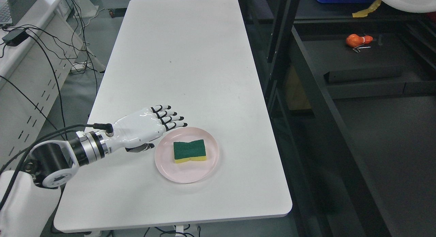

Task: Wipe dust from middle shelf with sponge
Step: 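Reach the left hand over the green-yellow sponge on the plate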

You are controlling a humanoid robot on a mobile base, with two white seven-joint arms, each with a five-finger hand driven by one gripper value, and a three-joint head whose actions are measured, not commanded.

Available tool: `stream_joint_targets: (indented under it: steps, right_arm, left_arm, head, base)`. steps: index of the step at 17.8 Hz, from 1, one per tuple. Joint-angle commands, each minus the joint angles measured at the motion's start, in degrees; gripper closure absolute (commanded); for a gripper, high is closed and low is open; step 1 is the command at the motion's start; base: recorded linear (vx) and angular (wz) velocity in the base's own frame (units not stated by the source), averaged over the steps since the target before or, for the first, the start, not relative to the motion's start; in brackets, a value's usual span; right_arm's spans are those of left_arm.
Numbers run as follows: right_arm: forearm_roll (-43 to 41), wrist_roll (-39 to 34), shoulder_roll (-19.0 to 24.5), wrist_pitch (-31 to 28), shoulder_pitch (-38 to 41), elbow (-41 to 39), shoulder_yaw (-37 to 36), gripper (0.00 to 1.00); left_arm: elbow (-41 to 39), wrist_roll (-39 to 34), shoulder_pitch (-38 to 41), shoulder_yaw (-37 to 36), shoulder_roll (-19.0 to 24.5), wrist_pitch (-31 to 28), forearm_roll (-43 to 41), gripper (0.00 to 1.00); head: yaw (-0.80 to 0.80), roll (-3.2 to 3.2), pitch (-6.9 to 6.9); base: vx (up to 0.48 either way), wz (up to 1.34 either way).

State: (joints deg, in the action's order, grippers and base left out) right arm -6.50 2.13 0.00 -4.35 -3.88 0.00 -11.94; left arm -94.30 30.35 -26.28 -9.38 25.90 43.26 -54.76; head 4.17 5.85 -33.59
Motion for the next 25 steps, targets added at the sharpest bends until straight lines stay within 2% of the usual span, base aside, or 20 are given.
stream_joint_targets:
  steps: [1, 7, 15, 21, 25]
  right_arm:
    - [0.0, 0.0, -1.0, 0.0, 0.0, -1.0, 0.0, 0.0]
    - [0.0, 0.0, -1.0, 0.0, 0.0, -1.0, 0.0, 0.0]
    - [0.0, 0.0, -1.0, 0.0, -0.1, -1.0, 0.0, 0.0]
    - [0.0, 0.0, -1.0, 0.0, 0.0, -1.0, 0.0, 0.0]
    - [0.0, 0.0, -1.0, 0.0, 0.0, -1.0, 0.0, 0.0]
  left_arm:
    - [1.3, 0.3, -2.3, -11.4, 0.9, 0.0, -7.1, 0.13]
    - [2.5, 0.3, -2.7, -13.0, -3.7, 0.0, -11.1, 0.14]
    - [2.7, 0.3, -2.7, -15.1, -7.9, 0.0, -11.6, 0.19]
    - [2.6, 0.3, 0.2, -13.7, -7.8, -0.1, -11.4, 0.31]
    - [2.4, 0.2, 3.7, -7.9, -8.8, -0.1, -9.1, 0.4]
  head:
    - [0.0, 0.0, 0.0]
    - [0.0, 0.0, 0.0]
    - [0.0, 0.0, 0.0]
    - [0.0, 0.0, 0.0]
    - [0.0, 0.0, 0.0]
  base:
    - [0.0, 0.0]
    - [0.007, 0.02]
    - [0.0, 0.0]
    - [0.0, 0.0]
    - [0.0, 0.0]
